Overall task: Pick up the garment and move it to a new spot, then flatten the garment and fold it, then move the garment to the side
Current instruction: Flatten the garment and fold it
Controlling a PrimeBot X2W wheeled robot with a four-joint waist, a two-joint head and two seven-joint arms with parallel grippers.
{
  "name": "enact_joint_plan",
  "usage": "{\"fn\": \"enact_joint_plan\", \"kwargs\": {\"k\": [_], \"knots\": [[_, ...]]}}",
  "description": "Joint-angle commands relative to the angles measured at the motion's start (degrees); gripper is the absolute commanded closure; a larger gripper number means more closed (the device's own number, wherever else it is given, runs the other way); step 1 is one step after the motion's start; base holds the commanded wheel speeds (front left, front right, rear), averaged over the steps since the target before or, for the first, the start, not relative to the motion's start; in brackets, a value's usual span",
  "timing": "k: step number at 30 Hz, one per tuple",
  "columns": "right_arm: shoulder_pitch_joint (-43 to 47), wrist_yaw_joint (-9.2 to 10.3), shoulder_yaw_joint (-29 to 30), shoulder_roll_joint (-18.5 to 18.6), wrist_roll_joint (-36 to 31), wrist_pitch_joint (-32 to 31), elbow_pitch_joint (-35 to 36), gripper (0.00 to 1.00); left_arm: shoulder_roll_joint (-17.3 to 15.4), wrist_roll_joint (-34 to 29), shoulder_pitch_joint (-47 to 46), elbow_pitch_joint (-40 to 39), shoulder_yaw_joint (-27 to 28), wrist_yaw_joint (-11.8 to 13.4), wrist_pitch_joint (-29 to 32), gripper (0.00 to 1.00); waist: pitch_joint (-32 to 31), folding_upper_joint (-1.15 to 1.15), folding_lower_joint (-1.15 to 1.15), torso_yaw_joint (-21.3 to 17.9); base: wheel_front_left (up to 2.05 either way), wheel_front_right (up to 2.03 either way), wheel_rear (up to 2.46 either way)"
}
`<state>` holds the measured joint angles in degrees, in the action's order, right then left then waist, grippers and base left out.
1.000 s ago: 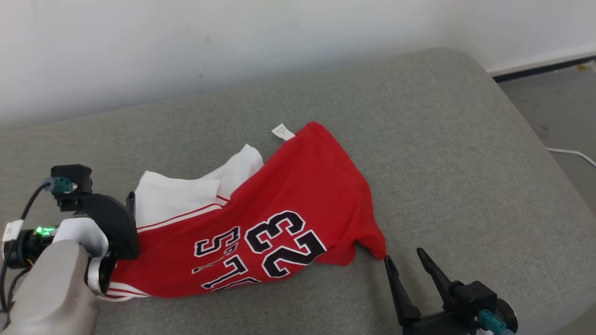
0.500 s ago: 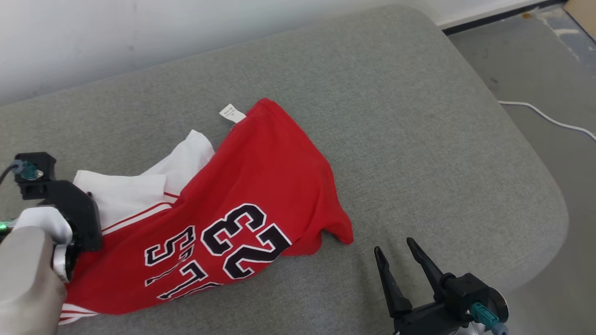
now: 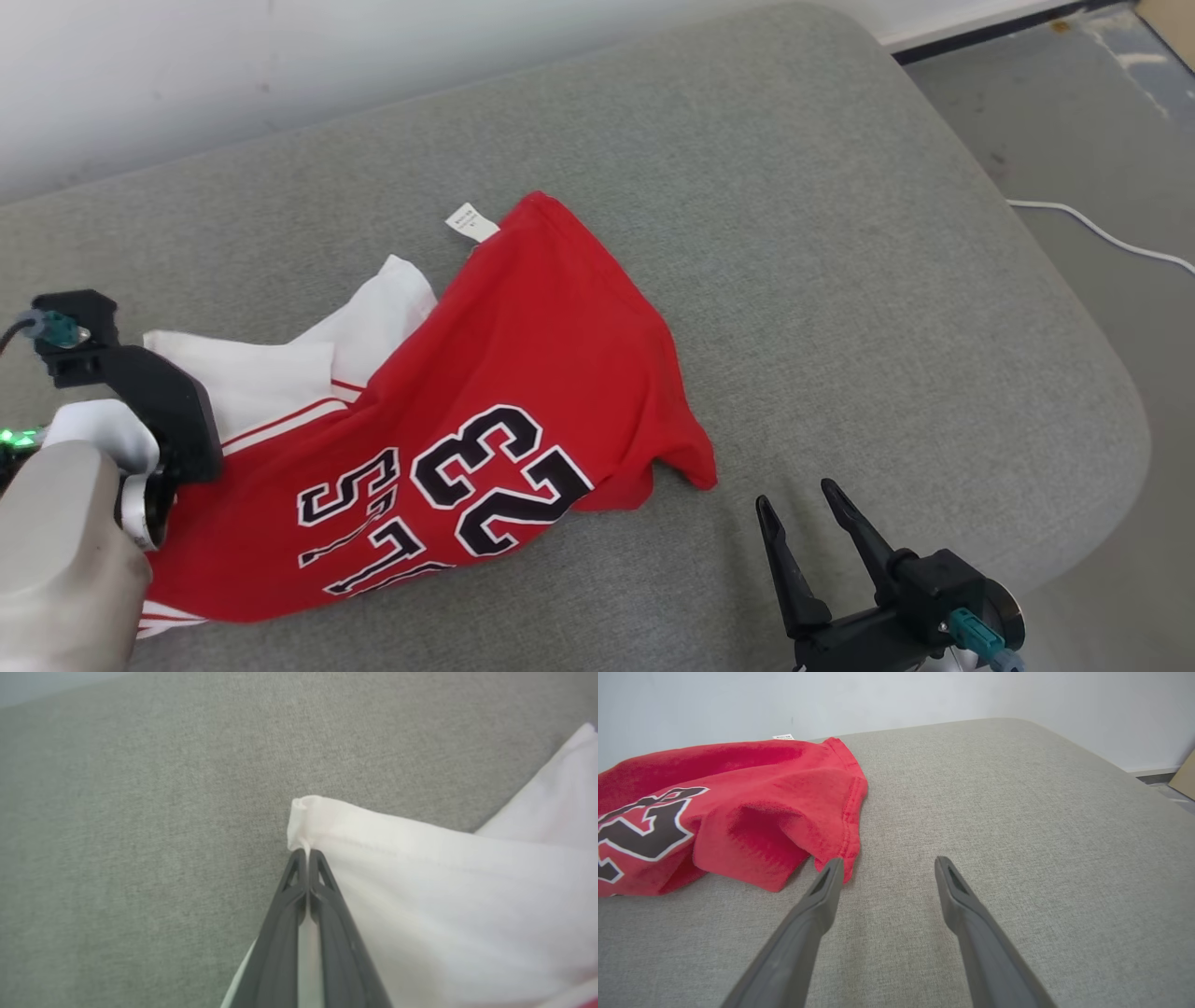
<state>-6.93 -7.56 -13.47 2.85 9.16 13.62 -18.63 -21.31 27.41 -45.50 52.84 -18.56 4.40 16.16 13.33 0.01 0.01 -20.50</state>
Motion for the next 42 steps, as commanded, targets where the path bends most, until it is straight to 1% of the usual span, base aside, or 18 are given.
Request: {"fn": "enact_joint_plan", "kwargs": {"k": [1,6,7,8,10,12,13,16,18,23,26,27,31,32,33,34,37,42], "knots": [[0.2,0.15,0.0,0.1,0.2,0.1,0.0,0.00,-0.4,0.1,0.6,-0.4,0.6,0.4,-1.9,1.00,-1.0,-0.01,-0.01,1.3,0.00,0.00,0.00],[1.0,0.15,0.7,0.1,-0.1,-0.1,-0.3,0.00,1.3,1.0,0.9,-4.3,2.1,0.4,-12.0,1.00,-3.3,-0.01,-0.01,4.3,0.00,0.00,0.00],[1.1,0.15,1.0,0.1,-0.1,-0.2,-0.3,0.00,1.6,1.0,1.5,-5.4,2.1,0.0,-13.7,1.00,-3.7,-0.01,-0.01,5.0,0.00,0.00,0.00],[1.6,0.15,1.8,0.1,-0.3,-0.2,-0.4,0.00,2.8,1.6,2.9,-7.9,2.2,-0.7,-17.2,1.00,-5.1,-0.01,-0.01,6.7,0.00,0.00,0.00],[2.1,0.15,2.8,0.1,-0.4,-0.1,-0.4,0.00,4.0,2.4,4.9,-11.1,2.5,-0.8,-20.2,1.00,-6.5,-0.01,-0.01,8.5,0.00,0.00,0.00],[2.8,0.15,3.4,0.0,-0.4,-0.3,-0.4,0.00,4.5,2.7,8.3,-14.8,2.1,-1.3,-21.7,1.00,-7.7,-0.01,-0.01,10.1,0.00,0.00,0.00],[3.2,0.15,3.9,0.1,-0.5,-0.3,-0.4,0.00,4.8,2.5,10.3,-16.8,1.5,-1.6,-21.9,1.00,-8.5,-0.01,-0.01,11.1,0.00,0.00,0.00],[4.1,0.15,4.4,0.1,-0.3,-0.7,-0.1,0.00,5.2,2.0,17.1,-24.4,-0.4,-1.2,-20.8,1.00,-10.1,-0.01,-0.01,13.5,0.00,0.00,0.00],[4.8,0.15,4.5,0.1,0.1,-0.8,0.1,0.00,4.6,1.8,22.3,-29.7,-1.6,-0.3,-18.9,1.00,-11.0,-0.01,-0.01,14.8,0.00,0.00,0.00],[5.7,0.15,4.4,0.1,0.8,-0.9,0.2,0.00,1.8,1.2,34.8,-42.0,-3.8,3.7,-12.9,1.00,-12.7,-0.01,-0.01,16.8,0.00,0.00,0.00],[6.1,0.15,4.1,0.1,1.2,-0.9,0.0,0.00,0.0,0.7,40.3,-46.1,-4.6,5.8,-9.9,1.00,-13.3,-0.01,-0.01,17.5,0.00,0.00,0.00],[6.0,0.15,3.9,0.1,1.5,-0.9,-0.1,0.00,-0.4,0.7,41.6,-46.8,-4.8,6.1,-9.3,1.00,-13.4,-0.01,-0.01,17.6,0.00,0.00,0.00],[5.6,0.15,3.3,0.1,2.0,-0.5,-0.6,0.00,-2.3,-1.0,44.7,-47.3,-5.7,7.7,-7.6,1.00,-13.9,-0.01,-0.01,17.4,0.00,0.00,0.00],[5.5,0.15,3.2,0.1,2.0,-0.5,-0.7,0.00,-2.4,-1.1,44.8,-47.4,-5.7,7.8,-7.3,0.83,-14.0,-0.01,-0.01,17.3,0.00,0.00,0.00],[5.3,0.15,3.2,0.1,2.1,-0.5,-0.9,0.00,-2.6,-1.3,45.1,-47.5,-5.9,8.0,-7.3,0.54,-14.1,-0.01,-0.01,17.2,0.00,0.00,0.00],[5.3,0.15,3.2,0.1,2.2,-0.4,-1.1,0.00,-2.8,-1.6,45.2,-47.4,-6.0,8.2,-7.4,0.00,-14.2,-0.01,-0.01,17.1,0.00,0.00,0.00],[5.3,0.15,3.0,0.1,2.2,-0.3,-1.3,0.00,-3.1,-1.8,45.8,-46.9,-5.9,8.7,-7.1,0.00,-14.4,-0.01,-0.01,17.0,0.00,0.00,0.00],[5.9,0.15,3.5,0.1,2.2,0.0,-1.8,0.00,-3.5,-1.2,46.4,-47.7,-4.9,10.4,-6.3,0.00,-15.2,-0.01,-0.01,16.9,0.00,0.00,0.00]]}}
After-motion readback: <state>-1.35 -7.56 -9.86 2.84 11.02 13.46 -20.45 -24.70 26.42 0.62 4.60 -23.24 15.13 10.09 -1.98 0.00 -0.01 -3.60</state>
